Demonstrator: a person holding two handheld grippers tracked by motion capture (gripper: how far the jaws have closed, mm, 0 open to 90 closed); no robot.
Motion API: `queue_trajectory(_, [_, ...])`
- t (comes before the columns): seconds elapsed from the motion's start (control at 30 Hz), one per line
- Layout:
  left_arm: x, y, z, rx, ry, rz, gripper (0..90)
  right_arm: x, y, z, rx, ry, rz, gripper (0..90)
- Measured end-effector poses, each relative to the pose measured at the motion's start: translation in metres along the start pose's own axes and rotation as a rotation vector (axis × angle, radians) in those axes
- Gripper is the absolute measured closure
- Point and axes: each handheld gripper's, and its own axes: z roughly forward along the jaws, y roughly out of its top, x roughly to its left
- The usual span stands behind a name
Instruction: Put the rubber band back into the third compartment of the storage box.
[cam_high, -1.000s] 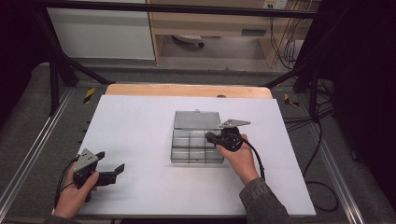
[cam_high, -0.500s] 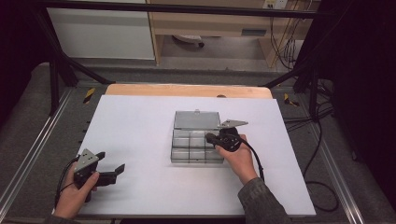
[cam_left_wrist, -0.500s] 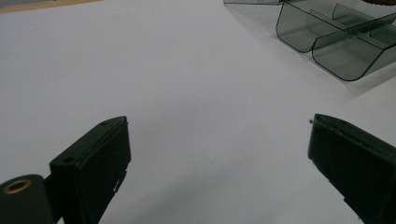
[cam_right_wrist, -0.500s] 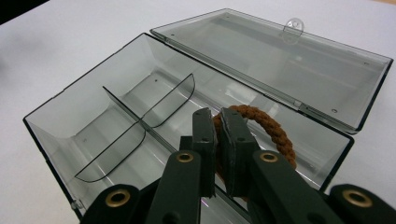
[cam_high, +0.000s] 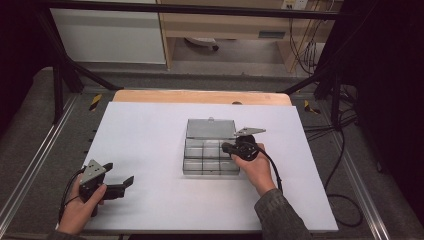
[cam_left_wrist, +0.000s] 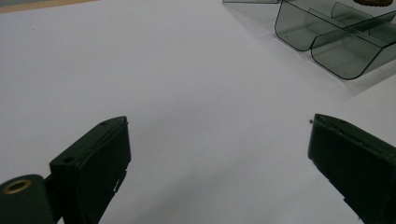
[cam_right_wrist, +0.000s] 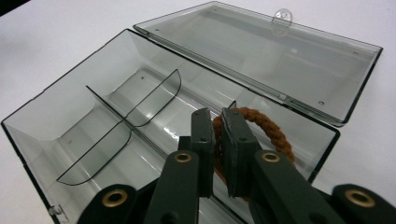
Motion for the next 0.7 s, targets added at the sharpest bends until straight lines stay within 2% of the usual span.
queue_trajectory(0.13, [0.0, 0.0, 0.0, 0.002, 0.0, 0.001, 5.7, -0.0001, 0.0008, -0.0014, -0.017, 0.003, 0.029, 77.0])
queue_trajectory(0.7, [-0.0006, -0.0001, 0.0003, 0.006, 0.0, 0.007, 5.7, 0.0027, 0.0015, -0.0054, -0.032, 0.005, 0.021, 74.2])
